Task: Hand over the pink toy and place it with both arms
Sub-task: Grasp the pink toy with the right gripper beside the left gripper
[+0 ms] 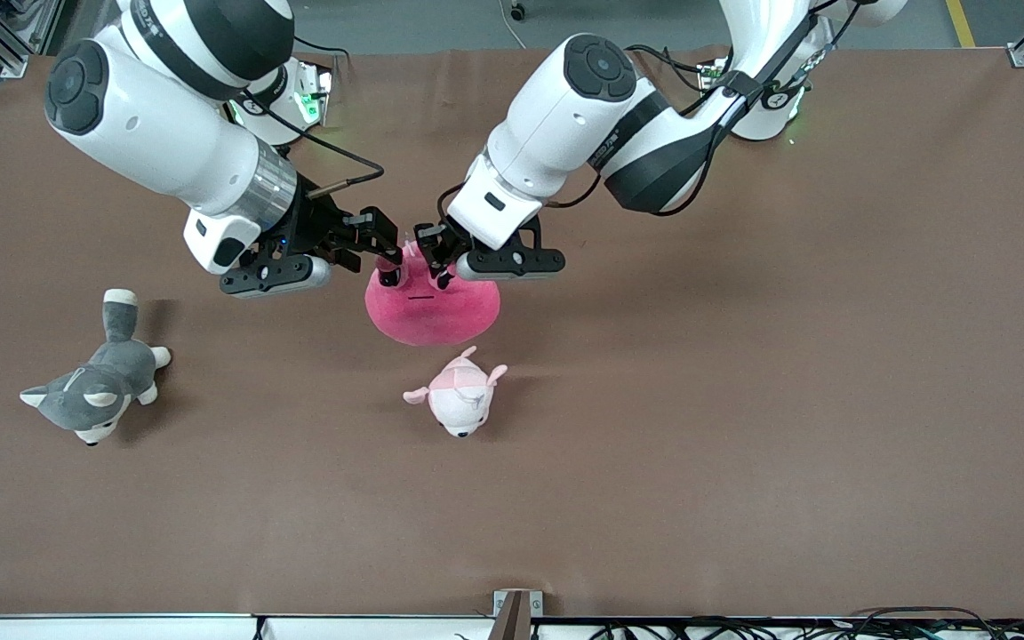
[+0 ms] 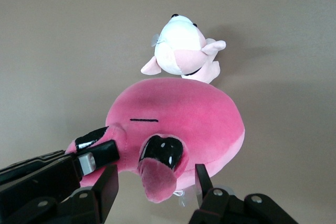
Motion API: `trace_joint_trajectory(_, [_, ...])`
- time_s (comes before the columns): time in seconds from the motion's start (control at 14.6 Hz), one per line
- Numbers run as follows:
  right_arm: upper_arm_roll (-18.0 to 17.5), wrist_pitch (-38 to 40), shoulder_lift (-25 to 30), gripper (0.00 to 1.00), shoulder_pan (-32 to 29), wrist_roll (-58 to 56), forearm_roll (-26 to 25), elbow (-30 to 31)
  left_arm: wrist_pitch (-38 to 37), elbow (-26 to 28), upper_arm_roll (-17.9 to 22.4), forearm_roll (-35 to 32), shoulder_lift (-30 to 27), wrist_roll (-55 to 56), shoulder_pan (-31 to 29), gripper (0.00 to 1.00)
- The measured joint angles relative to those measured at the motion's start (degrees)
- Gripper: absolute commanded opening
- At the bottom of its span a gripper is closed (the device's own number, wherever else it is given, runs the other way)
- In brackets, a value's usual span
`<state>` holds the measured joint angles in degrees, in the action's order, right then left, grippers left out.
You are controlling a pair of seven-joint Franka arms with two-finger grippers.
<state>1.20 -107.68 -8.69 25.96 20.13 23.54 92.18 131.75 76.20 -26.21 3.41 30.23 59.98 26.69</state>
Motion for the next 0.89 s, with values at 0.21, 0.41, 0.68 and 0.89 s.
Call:
trace_joint_trajectory(0.21, [0.0,0.2,-0.2,0.67,0.0,0.0,0.0,0.1,0.0,0.0,0.0,0.0,0.0,0.0,0.0,0.02])
trace_joint_trajectory(0.41, [0.0,0.2,-0.5,0.67,0.0,0.0,0.0,0.3,0.0,0.0,0.0,0.0,0.0,0.0,0.0,0.02])
trace_joint_trajectory(0.68, [0.0,0.3,-0.6,0.67,0.1,0.0,0.0,0.4,0.0,0.0,0.0,0.0,0.0,0.0,0.0,0.03])
trace_joint_trajectory(0.89, [0.0,0.3,-0.8,0.67,0.1,0.0,0.0,0.4,0.0,0.0,0.0,0.0,0.0,0.0,0.0,0.03])
